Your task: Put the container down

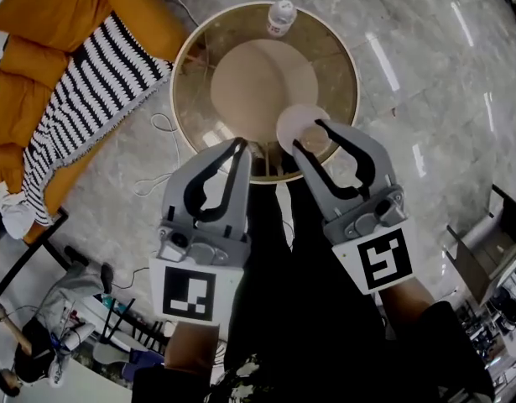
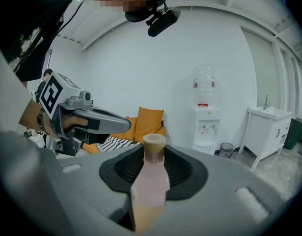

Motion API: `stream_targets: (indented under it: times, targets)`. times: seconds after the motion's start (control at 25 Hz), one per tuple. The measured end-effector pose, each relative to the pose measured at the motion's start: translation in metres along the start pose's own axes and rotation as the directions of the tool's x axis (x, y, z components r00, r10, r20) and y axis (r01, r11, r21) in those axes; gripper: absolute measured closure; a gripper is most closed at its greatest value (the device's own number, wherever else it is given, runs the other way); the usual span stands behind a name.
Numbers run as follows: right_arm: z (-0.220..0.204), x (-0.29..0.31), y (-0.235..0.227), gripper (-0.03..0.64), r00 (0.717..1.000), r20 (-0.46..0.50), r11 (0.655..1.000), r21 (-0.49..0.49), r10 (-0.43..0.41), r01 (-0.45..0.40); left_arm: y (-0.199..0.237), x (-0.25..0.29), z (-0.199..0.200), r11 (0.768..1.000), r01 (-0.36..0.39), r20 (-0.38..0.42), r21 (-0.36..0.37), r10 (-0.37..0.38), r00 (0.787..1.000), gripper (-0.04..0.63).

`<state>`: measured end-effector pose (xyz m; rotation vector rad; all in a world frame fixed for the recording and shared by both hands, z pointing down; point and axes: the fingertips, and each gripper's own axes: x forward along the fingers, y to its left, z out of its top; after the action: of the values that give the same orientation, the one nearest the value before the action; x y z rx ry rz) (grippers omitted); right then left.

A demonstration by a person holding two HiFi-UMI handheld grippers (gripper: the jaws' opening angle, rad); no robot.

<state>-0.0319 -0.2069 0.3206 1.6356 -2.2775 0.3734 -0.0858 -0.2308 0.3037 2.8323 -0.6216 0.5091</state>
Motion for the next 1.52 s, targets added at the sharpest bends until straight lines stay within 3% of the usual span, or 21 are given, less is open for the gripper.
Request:
stream_targets:
  times: [0.48,1.52]
  targets:
    - [-0.064,0.043,-0.001,0.494,0.995,-0.056,0.996,0.015,0.084,-0.083,0.011,0.036,-0.062,1.0,-0.005,-0.069,-0.03,0.003,0.998,0.581]
    - [-0.18,0.105,-0.014,0.494,0.974,-0.195,0.993,0.049,0.117,-0.109,0.04,0.095,-0.181,0.993,-0.002,-0.189,-0.122,-0.021,0.982,0.581]
